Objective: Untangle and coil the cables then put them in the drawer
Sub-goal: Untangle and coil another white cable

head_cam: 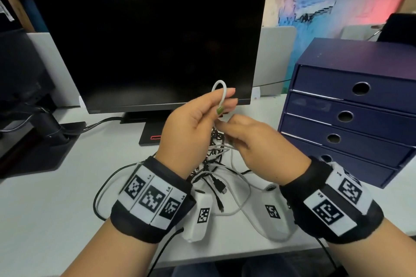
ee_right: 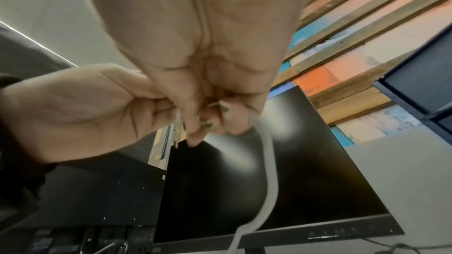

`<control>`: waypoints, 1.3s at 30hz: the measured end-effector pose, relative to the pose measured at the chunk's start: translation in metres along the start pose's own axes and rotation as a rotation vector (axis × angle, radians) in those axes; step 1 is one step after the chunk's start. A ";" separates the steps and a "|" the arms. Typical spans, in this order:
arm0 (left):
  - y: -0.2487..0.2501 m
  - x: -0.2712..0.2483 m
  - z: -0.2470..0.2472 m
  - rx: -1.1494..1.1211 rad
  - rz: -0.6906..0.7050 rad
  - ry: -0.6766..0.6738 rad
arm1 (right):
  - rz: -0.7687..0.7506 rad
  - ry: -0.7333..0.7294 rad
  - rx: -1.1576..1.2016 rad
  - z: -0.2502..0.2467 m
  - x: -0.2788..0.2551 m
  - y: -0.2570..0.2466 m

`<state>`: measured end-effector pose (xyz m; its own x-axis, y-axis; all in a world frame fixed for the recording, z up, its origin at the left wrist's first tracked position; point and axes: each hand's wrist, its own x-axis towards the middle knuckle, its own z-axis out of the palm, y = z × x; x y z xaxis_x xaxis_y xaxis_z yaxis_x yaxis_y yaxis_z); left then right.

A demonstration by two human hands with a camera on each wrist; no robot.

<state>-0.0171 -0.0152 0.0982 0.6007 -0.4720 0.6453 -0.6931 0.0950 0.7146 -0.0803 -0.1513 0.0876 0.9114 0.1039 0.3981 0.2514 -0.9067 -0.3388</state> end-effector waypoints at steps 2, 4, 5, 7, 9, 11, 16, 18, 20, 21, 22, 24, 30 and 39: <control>-0.006 -0.003 0.002 0.137 0.024 -0.023 | -0.027 -0.015 -0.007 -0.004 -0.001 -0.003; -0.010 -0.004 0.001 0.272 0.065 -0.038 | -0.055 0.065 0.052 -0.008 -0.004 -0.005; -0.012 -0.003 0.000 0.337 0.092 -0.034 | -0.031 0.104 0.126 -0.009 -0.005 -0.005; -0.013 -0.001 -0.005 0.445 0.141 -0.034 | 0.048 0.137 0.329 -0.010 -0.008 -0.001; -0.013 0.000 -0.008 0.514 0.157 -0.076 | 0.093 0.124 0.486 -0.009 -0.009 0.001; -0.013 0.000 -0.007 0.609 0.174 -0.143 | 0.117 0.101 0.593 -0.009 -0.008 0.005; -0.011 0.001 -0.010 0.677 0.184 -0.226 | 0.026 0.166 0.382 -0.017 -0.004 0.006; -0.006 0.003 -0.012 0.701 0.172 -0.215 | -0.019 0.240 0.302 -0.022 0.000 0.002; 0.001 0.006 -0.012 0.736 0.155 -0.187 | -0.043 0.309 0.250 -0.025 0.005 -0.002; 0.004 0.007 -0.013 0.756 0.146 -0.168 | -0.055 0.340 0.224 -0.025 0.007 -0.003; 0.007 0.009 -0.015 0.779 0.136 -0.154 | -0.069 0.370 0.199 -0.025 0.008 -0.005; 0.011 0.014 -0.018 0.820 0.124 -0.134 | -0.090 0.419 0.144 -0.024 0.011 -0.007; 0.015 0.013 -0.029 0.643 0.013 -0.110 | -0.127 0.513 0.031 -0.023 0.018 -0.005; 0.020 0.003 -0.036 -0.570 -0.287 -0.253 | -0.042 0.571 0.210 -0.011 0.014 0.014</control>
<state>-0.0147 0.0171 0.1241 0.5692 -0.7312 0.3759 -0.1609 0.3494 0.9231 -0.0678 -0.1666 0.0977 0.5949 -0.1506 0.7896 0.3952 -0.8006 -0.4504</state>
